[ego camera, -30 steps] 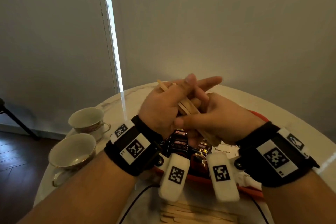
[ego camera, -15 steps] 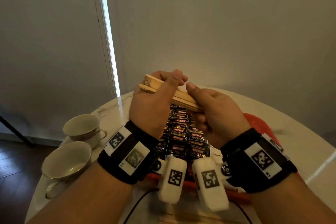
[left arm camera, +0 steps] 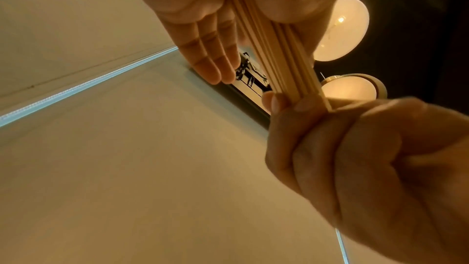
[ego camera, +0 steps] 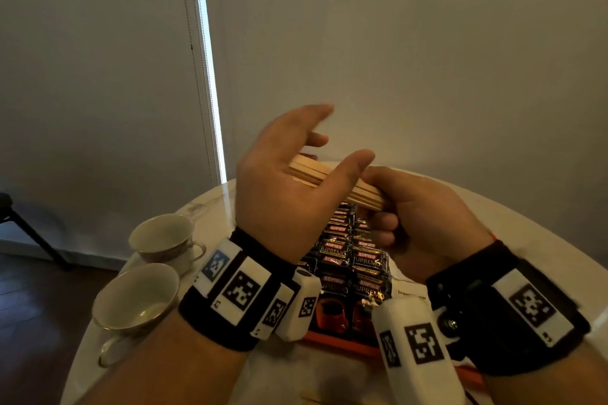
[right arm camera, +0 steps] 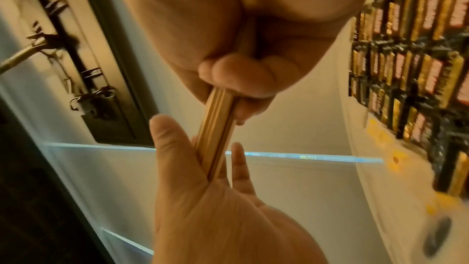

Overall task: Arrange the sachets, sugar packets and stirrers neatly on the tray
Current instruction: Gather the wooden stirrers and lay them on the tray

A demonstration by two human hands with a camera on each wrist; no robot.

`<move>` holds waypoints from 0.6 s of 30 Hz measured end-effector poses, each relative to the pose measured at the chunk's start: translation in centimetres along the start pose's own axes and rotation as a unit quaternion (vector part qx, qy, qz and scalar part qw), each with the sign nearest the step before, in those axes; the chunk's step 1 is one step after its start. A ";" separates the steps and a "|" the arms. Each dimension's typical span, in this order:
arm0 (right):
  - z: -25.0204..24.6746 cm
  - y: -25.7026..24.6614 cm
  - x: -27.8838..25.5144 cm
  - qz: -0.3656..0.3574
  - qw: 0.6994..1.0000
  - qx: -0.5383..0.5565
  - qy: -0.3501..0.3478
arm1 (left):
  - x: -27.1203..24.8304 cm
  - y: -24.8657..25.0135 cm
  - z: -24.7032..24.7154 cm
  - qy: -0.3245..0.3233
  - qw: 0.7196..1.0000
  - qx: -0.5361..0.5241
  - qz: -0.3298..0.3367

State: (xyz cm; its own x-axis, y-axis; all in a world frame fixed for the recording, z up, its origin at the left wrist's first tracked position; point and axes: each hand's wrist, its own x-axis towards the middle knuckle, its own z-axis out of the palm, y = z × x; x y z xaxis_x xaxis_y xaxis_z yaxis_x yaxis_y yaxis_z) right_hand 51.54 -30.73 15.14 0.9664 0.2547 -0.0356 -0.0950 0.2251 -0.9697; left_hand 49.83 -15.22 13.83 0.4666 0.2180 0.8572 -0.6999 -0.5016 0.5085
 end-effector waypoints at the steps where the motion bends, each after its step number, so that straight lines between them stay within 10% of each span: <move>1: -0.1 -0.2 0.0 -0.001 1.000 0.004 0.005 | -0.1 -0.1 0.0 -0.003 1.000 0.008 0.008; 18: -0.2 0.3 0.4 -0.069 0.995 -0.071 0.014 | -0.4 0.8 0.2 -0.037 0.992 -0.122 -0.010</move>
State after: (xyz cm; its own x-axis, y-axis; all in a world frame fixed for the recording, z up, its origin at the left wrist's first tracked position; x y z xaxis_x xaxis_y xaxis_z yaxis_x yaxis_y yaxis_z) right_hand 51.97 -30.75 14.77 0.9746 0.2032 0.0947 0.0710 0.1207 -0.9901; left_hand 49.21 -15.81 13.89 0.5135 0.1583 0.8434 -0.7960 -0.2791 0.5371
